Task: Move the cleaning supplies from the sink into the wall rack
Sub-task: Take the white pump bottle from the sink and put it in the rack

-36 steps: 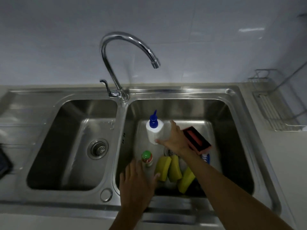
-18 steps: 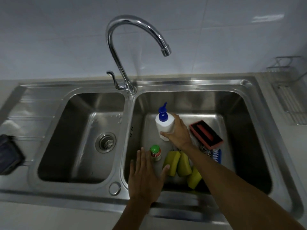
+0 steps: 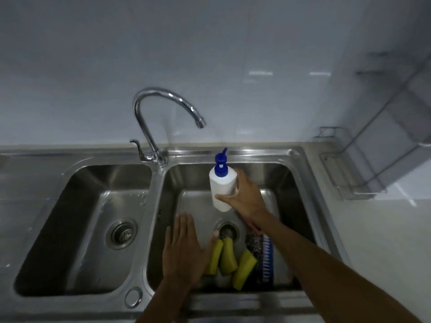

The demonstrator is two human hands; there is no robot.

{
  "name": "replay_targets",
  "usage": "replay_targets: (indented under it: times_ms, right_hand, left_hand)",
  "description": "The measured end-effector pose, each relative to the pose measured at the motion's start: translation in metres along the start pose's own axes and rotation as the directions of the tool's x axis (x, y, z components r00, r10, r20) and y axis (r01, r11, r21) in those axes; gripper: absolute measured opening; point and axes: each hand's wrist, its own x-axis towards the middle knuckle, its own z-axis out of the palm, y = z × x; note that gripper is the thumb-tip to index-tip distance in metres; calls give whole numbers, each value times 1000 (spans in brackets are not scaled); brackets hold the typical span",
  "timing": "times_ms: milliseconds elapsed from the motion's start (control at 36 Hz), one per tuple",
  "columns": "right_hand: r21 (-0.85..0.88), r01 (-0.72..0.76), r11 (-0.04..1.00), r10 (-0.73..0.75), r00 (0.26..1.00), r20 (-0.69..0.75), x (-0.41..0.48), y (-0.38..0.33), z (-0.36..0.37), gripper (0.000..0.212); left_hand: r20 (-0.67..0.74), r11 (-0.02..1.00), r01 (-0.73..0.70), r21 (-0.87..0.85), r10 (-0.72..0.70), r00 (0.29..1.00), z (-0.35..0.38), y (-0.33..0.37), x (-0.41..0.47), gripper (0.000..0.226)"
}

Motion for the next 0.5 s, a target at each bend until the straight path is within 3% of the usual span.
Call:
replay_targets:
  times_ms: [139, 306, 500]
  right_hand:
    - [-144, 5, 990, -29, 986, -164, 25, -61, -111, 91]
    - [-314, -70, 947, -64, 915, -397, 41, -124, -254, 93]
    - [-292, -148, 945, -40, 832, -553, 52, -149, -383, 90]
  left_hand:
    - [-125, 970, -195, -145, 178, 976, -85, 92, 39, 104]
    - [-277, 886, -419, -197, 359, 891, -151, 205, 70, 101]
    - [-305, 781, -555, -285, 476, 825, -183, 307, 91, 111]
